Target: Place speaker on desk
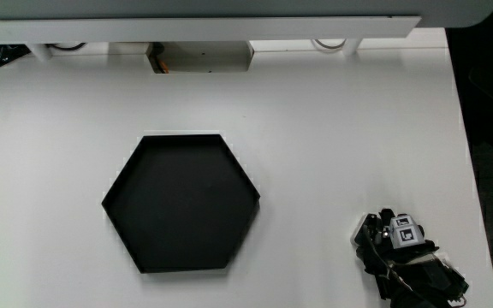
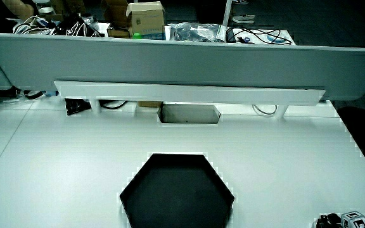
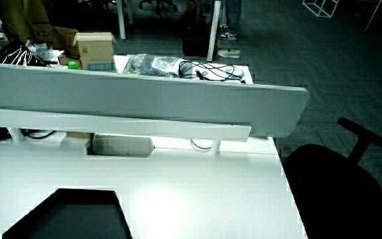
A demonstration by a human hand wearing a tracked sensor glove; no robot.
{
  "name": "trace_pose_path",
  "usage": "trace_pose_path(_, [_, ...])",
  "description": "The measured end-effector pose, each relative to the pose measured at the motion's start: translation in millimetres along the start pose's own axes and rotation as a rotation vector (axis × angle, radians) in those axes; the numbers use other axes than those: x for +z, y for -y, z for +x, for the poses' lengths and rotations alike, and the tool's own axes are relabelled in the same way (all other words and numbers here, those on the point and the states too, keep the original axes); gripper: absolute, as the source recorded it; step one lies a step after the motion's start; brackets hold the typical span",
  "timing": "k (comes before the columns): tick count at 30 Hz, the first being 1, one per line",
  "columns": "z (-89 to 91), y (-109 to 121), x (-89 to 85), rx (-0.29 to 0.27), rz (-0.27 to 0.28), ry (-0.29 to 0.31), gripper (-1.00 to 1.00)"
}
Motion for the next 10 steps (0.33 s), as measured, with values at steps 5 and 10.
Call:
trace_pose_path(5, [4.1, 5.7, -7.9, 0.039, 0.060, -0.109, -1.00])
trace_pose_path(10, [19.7, 26.9, 7.4, 0.049, 0.226, -0.213, -1.00])
